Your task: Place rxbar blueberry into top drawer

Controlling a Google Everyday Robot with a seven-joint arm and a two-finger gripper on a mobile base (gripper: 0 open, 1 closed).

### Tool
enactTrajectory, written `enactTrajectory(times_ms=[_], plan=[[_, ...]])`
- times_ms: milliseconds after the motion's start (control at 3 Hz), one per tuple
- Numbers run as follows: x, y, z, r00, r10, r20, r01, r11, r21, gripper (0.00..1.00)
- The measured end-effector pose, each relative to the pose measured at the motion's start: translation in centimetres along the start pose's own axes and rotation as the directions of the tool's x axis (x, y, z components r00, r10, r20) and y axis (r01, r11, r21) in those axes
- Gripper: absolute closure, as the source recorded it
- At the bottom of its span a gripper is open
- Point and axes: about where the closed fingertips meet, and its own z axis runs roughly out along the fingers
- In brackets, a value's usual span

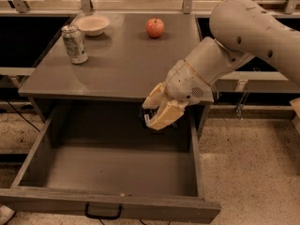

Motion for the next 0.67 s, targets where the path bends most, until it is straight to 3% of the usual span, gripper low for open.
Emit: enactTrajectory(times_ms=[667], plan=[[0.9, 0.4, 1.1, 1.0, 0.025, 0.014, -0.026, 0.9994, 0.022, 1.0]])
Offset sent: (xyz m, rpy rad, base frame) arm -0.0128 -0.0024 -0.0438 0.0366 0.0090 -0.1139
